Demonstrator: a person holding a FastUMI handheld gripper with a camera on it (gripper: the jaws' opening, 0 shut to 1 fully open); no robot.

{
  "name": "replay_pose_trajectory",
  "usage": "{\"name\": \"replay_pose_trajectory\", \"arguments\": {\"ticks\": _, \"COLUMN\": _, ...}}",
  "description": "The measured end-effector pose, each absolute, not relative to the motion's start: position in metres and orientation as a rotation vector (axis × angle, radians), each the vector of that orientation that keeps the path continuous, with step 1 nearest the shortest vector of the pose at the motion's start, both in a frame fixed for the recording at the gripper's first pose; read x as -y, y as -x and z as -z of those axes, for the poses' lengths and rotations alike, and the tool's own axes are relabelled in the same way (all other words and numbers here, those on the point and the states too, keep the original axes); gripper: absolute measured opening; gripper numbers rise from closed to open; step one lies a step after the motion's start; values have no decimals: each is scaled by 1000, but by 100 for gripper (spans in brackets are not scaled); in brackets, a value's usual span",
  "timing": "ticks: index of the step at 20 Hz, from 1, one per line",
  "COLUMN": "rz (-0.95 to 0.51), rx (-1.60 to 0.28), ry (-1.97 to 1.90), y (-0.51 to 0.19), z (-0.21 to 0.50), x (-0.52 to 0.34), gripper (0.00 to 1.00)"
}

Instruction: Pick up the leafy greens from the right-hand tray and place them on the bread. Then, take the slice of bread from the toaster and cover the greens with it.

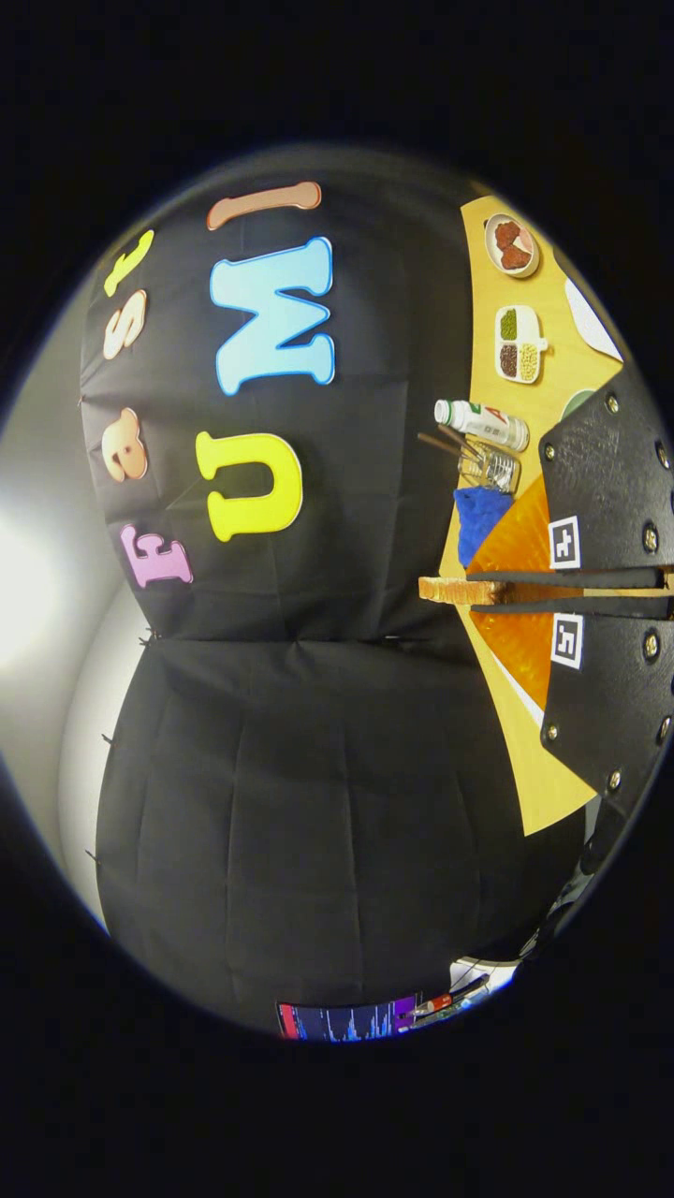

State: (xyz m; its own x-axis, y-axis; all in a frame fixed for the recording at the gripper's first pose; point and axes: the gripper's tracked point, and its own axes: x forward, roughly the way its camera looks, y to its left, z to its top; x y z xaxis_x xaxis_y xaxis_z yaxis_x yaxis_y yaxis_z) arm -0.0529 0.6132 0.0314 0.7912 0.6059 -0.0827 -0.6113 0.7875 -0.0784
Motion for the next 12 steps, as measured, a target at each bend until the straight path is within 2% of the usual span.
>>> {"name": "replay_pose_trajectory", "arguments": {"ticks": 12, "rz": -540, "rx": -103, "ry": 74, "y": 21, "z": 6, "x": -548, "gripper": 3}}
